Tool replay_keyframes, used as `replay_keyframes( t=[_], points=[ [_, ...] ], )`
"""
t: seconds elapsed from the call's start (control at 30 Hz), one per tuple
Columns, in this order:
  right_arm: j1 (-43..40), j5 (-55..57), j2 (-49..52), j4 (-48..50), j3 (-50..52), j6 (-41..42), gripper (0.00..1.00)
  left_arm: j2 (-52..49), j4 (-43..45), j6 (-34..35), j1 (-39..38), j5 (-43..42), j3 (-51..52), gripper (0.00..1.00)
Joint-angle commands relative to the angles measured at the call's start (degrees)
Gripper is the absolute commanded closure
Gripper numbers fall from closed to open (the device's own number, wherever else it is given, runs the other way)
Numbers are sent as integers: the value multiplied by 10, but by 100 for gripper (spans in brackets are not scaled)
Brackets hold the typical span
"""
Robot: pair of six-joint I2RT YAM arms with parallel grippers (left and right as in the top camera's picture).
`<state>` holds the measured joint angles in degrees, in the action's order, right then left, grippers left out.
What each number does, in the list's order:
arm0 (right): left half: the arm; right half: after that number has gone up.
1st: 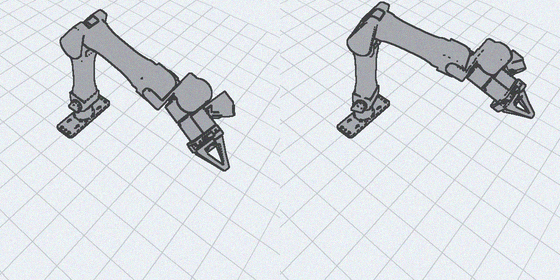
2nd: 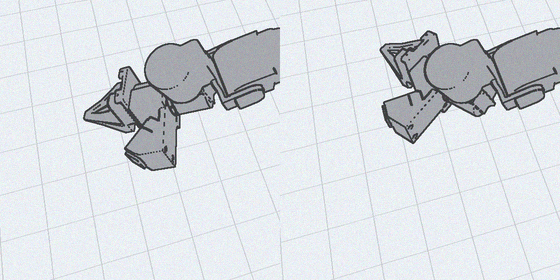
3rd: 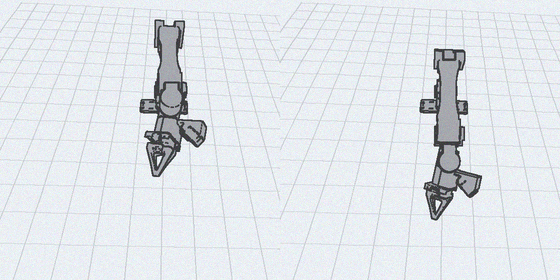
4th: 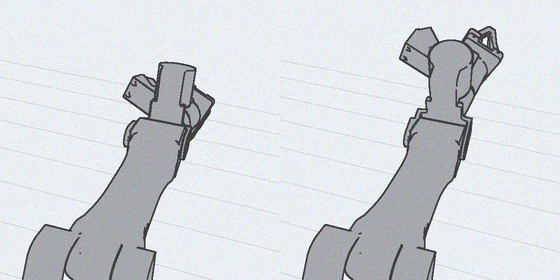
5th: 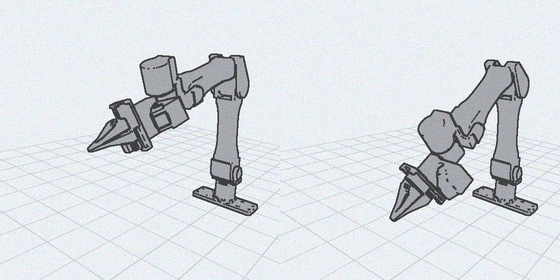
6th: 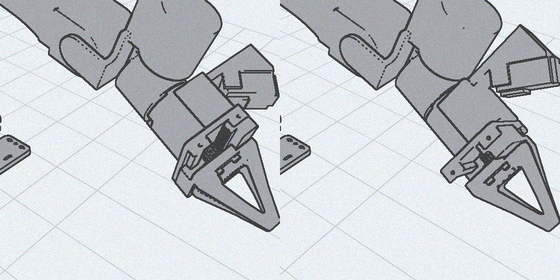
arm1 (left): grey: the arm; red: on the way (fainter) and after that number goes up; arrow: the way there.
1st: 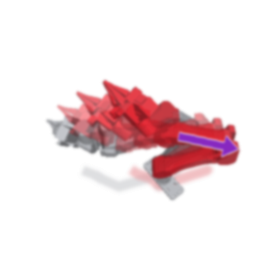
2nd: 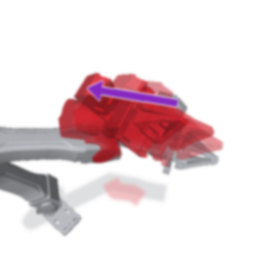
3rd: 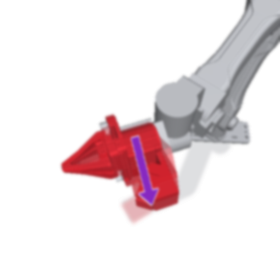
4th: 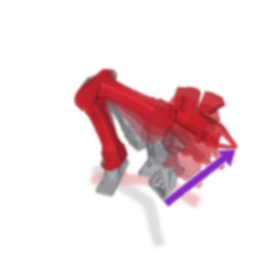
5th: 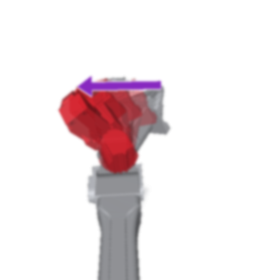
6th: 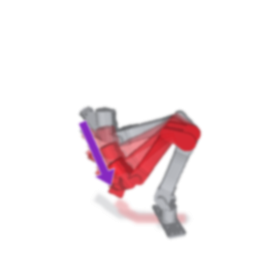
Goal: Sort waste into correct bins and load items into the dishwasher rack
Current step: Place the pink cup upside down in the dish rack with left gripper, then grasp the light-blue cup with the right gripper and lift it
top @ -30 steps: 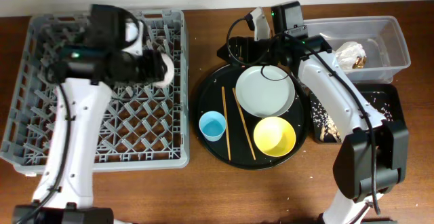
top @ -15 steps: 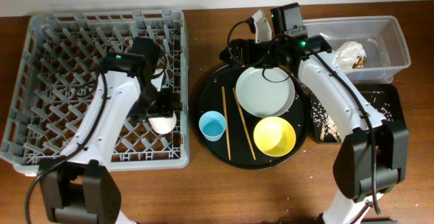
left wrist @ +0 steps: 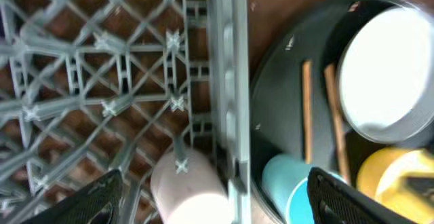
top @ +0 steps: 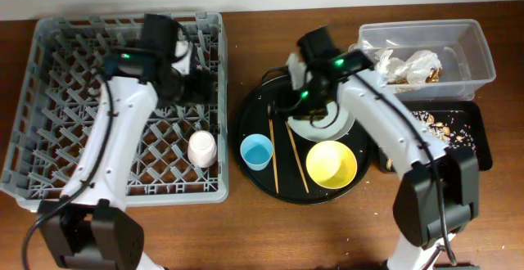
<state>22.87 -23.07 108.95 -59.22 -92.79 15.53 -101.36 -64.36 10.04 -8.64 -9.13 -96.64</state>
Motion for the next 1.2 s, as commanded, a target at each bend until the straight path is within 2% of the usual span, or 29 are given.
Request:
replay_keyframes(
  t=[0.0, 0.07, 0.1, 0.3, 0.4, 0.57, 0.6, 0.63, 0.73, 0.83, 0.87, 0.93, 1.03, 1.17],
  points=[
    [65, 109, 2, -17, -2, 0, 45, 0, 7, -3, 49, -66, -6, 14],
    [89, 147, 2, -17, 7, 20, 46, 0, 8, -3, 68, -63, -6, 13],
    [94, 152, 2, -15, 15, 22, 46, 0, 7, -3, 74, -61, -6, 8],
    [94, 131, 10, 11, 53, 30, 48, 0, 14, -3, 78, -61, -6, 7],
    [94, 123, 40, 12, 54, 30, 54, 0, 14, -3, 78, -61, -6, 7],
    [94, 121, 47, 16, 54, 30, 74, 0, 14, -3, 78, -61, -6, 6],
    [94, 121, 47, 16, 54, 30, 89, 0, 14, -3, 78, -61, -6, 6],
    [94, 121, 47, 16, 54, 30, 96, 0, 14, -3, 78, -61, -6, 6],
    [88, 113, 39, 16, 49, 30, 96, 0, 14, -3, 78, -66, -6, 5],
    [22, -3, -8, 83, 44, 23, 96, 0, 29, -28, 78, -183, -6, 1],
    [-14, -73, -19, 121, 44, 12, 96, 0, 40, -52, 78, -259, -6, 1],
    [-71, -220, -19, 185, 44, -7, 96, 0, 55, -74, 78, -358, -6, 1],
    [-111, -370, -18, 289, 45, -17, 96, 0, 78, -130, 78, -512, -6, 1],
    [-113, -460, -18, 383, 45, 5, 96, 0, 87, -145, 81, -578, -6, 1]
  ],
)
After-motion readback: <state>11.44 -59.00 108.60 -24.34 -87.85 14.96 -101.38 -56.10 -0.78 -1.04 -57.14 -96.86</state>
